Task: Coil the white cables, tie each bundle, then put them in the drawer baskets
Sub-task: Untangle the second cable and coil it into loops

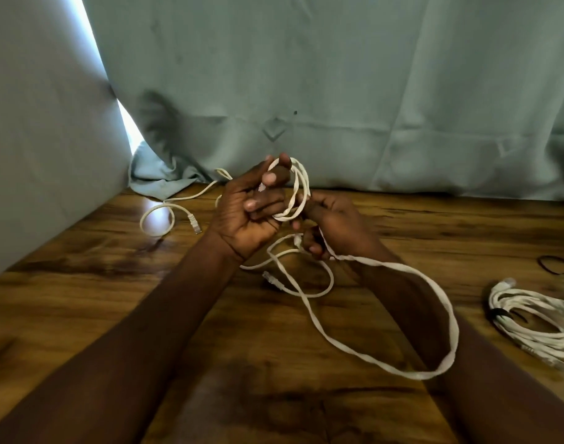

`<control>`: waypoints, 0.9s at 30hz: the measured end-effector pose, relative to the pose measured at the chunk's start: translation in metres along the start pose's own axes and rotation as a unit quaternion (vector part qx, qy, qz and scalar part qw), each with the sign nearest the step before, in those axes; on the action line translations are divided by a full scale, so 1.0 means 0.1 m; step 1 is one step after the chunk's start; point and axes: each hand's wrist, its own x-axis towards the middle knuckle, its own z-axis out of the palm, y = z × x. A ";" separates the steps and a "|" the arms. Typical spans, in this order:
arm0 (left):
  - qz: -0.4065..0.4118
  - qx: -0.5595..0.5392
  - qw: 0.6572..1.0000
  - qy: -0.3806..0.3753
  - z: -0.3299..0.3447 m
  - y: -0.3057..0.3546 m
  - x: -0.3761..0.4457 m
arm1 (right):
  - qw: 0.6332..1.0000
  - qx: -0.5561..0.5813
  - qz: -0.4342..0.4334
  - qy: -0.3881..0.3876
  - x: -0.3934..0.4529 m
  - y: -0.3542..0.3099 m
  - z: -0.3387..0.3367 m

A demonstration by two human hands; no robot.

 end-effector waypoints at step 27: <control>0.006 0.096 0.994 0.051 0.13 -0.13 0.01 | 0.953 0.276 0.122 0.027 0.04 -0.05 -0.11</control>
